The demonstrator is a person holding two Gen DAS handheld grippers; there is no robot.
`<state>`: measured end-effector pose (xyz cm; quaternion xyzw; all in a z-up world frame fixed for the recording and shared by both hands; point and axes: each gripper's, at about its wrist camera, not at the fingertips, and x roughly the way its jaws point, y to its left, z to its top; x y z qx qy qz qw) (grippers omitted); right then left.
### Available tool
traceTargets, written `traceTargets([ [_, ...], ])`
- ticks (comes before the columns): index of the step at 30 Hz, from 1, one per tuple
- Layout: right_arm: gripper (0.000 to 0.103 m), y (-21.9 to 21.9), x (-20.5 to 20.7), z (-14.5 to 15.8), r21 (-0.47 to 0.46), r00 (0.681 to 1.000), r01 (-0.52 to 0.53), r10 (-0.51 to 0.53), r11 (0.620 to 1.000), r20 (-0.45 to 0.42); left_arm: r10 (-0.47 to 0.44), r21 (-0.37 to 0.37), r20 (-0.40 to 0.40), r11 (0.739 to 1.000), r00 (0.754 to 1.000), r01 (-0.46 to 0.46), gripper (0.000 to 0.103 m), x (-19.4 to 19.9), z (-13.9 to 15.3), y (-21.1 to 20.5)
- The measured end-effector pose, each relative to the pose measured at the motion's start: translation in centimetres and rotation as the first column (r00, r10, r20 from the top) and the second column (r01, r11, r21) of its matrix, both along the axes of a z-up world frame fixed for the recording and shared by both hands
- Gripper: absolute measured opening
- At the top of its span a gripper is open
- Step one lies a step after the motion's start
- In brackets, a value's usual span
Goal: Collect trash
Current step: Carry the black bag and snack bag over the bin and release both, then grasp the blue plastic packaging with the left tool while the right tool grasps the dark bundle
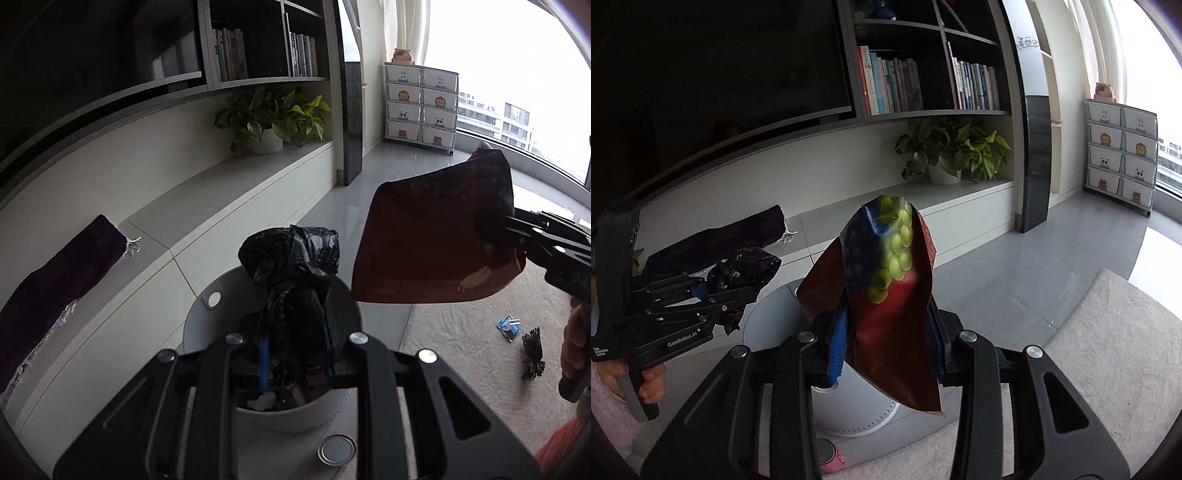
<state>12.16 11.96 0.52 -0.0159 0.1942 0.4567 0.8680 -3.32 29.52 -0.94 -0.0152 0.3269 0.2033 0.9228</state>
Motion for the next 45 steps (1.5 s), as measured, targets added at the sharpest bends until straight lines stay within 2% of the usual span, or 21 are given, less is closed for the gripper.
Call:
traceTargets([
  [5, 0.041, 8.8, -0.3, 0.4, -0.101, 0.996, -0.076, 0.072, 0.992, -0.05, 0.06, -0.003, -0.016, 0.998, 0.998, -0.06, 0.022, -2.5, 0.3, 3.7],
  [7, 0.054, 11.1, -0.5, -0.1, -0.131, 0.996, -0.072, 0.066, 0.989, -0.053, 0.07, -0.013, -0.023, 0.997, 0.997, -0.07, 0.022, -2.7, 0.0, 4.6],
  [8, 0.065, 11.7, -0.6, -0.2, -0.139, 0.998, -0.06, 0.055, 0.988, -0.038, 0.071, -0.021, -0.026, 0.997, 0.997, -0.071, 0.022, -2.8, -0.2, 5.0],
  [15, 0.066, 10.3, -1.4, 0.2, -0.109, 0.999, -0.049, 0.047, 0.993, -0.017, 0.052, -0.058, -0.051, 0.997, 0.997, -0.055, 0.022, -2.0, -1.8, 5.8],
  [19, 0.066, 7.0, -1.6, 0.3, -0.088, 1.0, -0.022, 0.02, 0.996, -0.022, 0.04, -0.061, -0.061, 0.997, 0.997, -0.044, 0.023, -1.0, -2.2, 5.6],
  [21, 0.066, 5.1, -1.6, 0.2, -0.082, 1.0, -0.003, 0.001, 0.997, -0.02, 0.028, -0.062, -0.072, 0.998, 0.997, -0.032, 0.03, -0.1, -2.4, 5.6],
  [22, 0.066, 4.2, -1.6, 0.1, -0.081, 1.0, 0.006, -0.008, 0.997, -0.02, 0.019, -0.067, -0.082, 0.997, 0.996, -0.025, 0.037, 0.4, -2.5, 5.5],
  [23, 0.066, 3.2, -1.6, -0.1, -0.081, 1.0, 0.018, -0.02, 0.997, -0.019, 0.023, -0.066, -0.085, 0.997, 0.996, -0.029, 0.061, 0.6, -2.7, 5.4],
  [24, 0.066, 2.2, -1.7, -0.2, -0.077, 0.999, 0.028, -0.029, 0.997, -0.021, 0.038, -0.055, -0.079, 0.998, 0.996, -0.042, 0.08, 0.8, -2.8, 5.2],
  [26, 0.066, 0.0, -1.6, -0.6, -0.069, 0.998, 0.049, -0.051, 0.996, -0.022, 0.047, -0.034, -0.072, 0.998, 0.996, -0.05, 0.082, 1.0, -2.9, 4.6],
  [29, 0.066, -3.4, -1.2, -1.5, -0.064, 0.995, 0.1, -0.102, 0.993, -0.023, 0.031, -0.049, -0.081, 0.998, 0.996, -0.035, 0.082, 1.4, -2.9, 3.4],
  [35, 0.066, -12.0, -0.1, -4.3, -0.06, 0.972, 0.222, -0.226, 0.973, -0.072, -0.05, -0.046, -0.056, 0.998, 0.997, 0.048, 0.082, 2.9, -2.0, -1.7],
  [40, 0.066, -20.1, 1.0, -7.0, -0.079, 0.927, 0.355, -0.362, 0.931, -0.095, -0.158, -0.005, -0.06, 0.987, 0.986, 0.158, 0.082, 6.2, -2.7, -8.8],
  [45, 0.066, -28.1, 2.0, -9.8, -0.11, 0.863, 0.484, -0.495, 0.868, -0.104, -0.281, -0.031, -0.089, 0.96, 0.956, 0.279, 0.082, 10.4, -5.2, -16.6],
])
